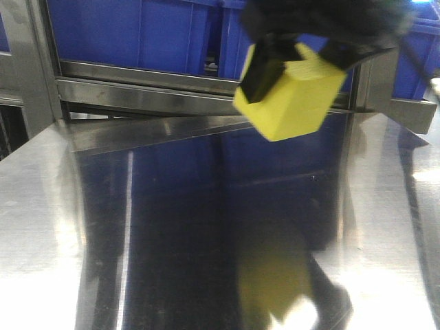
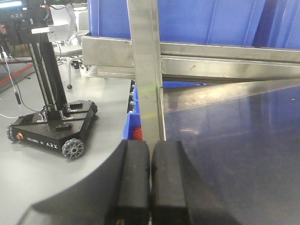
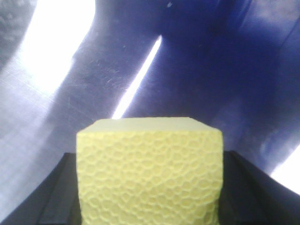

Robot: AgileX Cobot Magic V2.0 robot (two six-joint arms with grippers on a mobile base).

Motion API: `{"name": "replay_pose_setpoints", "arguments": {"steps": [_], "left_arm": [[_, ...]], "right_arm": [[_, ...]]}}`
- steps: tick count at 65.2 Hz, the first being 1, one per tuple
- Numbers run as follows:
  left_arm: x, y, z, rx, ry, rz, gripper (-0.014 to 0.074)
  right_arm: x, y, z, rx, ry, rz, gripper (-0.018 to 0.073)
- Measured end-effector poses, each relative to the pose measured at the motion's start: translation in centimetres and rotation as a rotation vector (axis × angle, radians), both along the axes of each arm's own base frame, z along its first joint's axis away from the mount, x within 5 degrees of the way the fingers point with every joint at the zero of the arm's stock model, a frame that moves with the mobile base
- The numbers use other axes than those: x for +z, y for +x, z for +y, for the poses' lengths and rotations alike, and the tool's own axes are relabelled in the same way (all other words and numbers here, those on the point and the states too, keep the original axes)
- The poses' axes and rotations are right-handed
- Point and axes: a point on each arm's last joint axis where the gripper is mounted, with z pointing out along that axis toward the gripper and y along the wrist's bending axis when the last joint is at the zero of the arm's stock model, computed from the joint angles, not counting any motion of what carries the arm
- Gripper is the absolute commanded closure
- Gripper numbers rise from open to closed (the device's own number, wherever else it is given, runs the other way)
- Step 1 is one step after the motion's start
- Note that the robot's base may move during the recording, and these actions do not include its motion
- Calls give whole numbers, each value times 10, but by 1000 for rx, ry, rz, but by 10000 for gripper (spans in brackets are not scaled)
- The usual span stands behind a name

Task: Place yellow foam block on left shelf second layer
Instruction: 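Close the right gripper on the cube and lift it up, then raise the held cube with the right gripper out of view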

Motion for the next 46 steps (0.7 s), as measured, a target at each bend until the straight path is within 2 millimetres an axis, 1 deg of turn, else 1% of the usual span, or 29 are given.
{"name": "replay_pose_setpoints", "arguments": {"steps": [3, 11, 26, 33, 46], "left_arm": [[0, 0, 0, 0, 0, 0, 460], [0, 0, 0, 0, 0, 0, 460], [0, 0, 0, 0, 0, 0, 459], [0, 0, 0, 0, 0, 0, 460], [0, 0, 0, 0, 0, 0, 460]], "right_arm": [[-1, -8, -8, -5, 16, -20, 251], [-5, -38, -34, -12, 67, -89, 251], [-4, -87, -69, 1, 157, -250, 251], [1, -104, -82, 16, 170, -340, 251], [24, -132, -104, 33, 210, -546, 251]]}}
